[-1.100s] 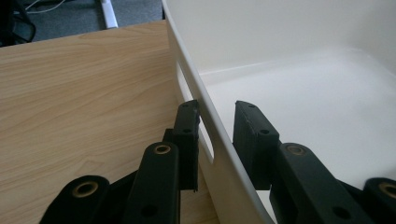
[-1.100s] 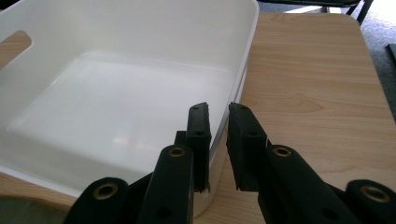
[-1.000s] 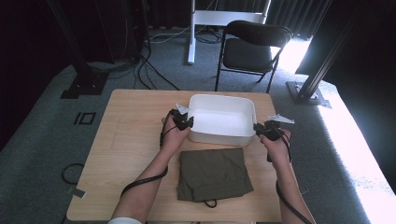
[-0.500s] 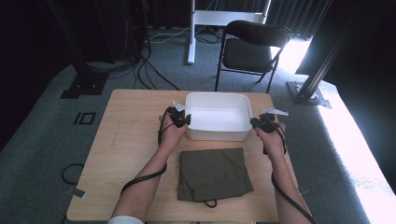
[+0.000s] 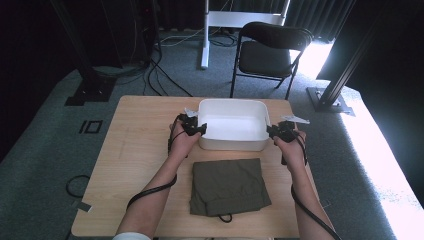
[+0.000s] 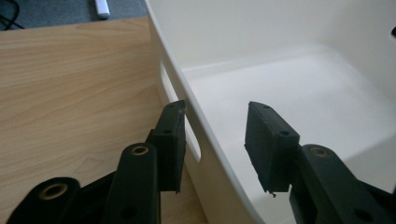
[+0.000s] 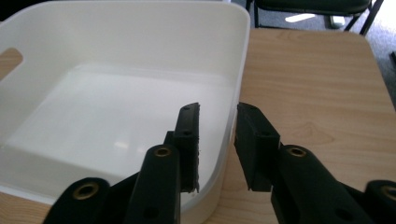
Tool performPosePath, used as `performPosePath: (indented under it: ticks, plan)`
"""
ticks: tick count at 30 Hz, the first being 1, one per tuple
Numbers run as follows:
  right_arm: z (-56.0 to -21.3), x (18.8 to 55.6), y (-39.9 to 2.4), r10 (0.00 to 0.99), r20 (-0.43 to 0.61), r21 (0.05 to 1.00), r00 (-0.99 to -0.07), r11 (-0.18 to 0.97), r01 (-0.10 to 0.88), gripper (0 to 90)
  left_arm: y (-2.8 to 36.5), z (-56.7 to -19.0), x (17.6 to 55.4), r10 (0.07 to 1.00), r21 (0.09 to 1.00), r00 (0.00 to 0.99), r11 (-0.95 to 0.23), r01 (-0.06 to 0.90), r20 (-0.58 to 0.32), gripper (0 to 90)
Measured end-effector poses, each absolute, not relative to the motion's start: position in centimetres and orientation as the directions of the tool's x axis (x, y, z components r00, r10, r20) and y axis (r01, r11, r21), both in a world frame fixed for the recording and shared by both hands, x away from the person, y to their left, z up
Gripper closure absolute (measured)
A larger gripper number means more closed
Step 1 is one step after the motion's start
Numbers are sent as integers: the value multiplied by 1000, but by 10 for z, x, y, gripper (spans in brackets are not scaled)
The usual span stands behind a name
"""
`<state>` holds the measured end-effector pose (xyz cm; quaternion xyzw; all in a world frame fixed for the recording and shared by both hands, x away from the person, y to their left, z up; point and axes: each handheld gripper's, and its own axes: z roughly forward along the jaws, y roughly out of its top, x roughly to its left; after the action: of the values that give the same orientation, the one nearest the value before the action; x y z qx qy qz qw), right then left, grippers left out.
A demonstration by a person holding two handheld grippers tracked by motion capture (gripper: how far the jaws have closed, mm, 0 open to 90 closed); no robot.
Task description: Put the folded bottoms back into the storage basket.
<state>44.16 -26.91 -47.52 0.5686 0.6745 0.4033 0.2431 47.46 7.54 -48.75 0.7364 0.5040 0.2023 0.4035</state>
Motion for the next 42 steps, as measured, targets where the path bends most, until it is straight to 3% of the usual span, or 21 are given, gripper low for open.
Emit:
performPosePath:
  ticks: [3,7,10,16,23,28,42]
  plan:
    - [-464,439,-269,956,129,847,-263,32,530,547,75,-478,471,908,800,407,-166,576,-104,428]
    - [-458,436,-271,945,156,862,-288,12,507,434,75,-470,466,899,804,429,-191,564,-87,367]
    - [-453,430,-269,934,152,870,-324,29,492,320,77,-463,461,885,807,450,-178,563,-118,343]
    - [-451,422,-264,923,153,878,-352,37,478,199,82,-455,447,860,807,492,-194,558,-133,330]
    - [-455,413,-259,914,133,876,-382,71,476,178,89,-455,434,843,814,533,-257,521,-75,259]
    - [-459,404,-258,907,135,867,-400,87,490,175,94,-459,424,832,819,545,-237,523,-108,185]
    - [-461,370,-253,882,91,876,-463,150,458,140,100,-467,390,797,811,592,-267,520,-117,159]
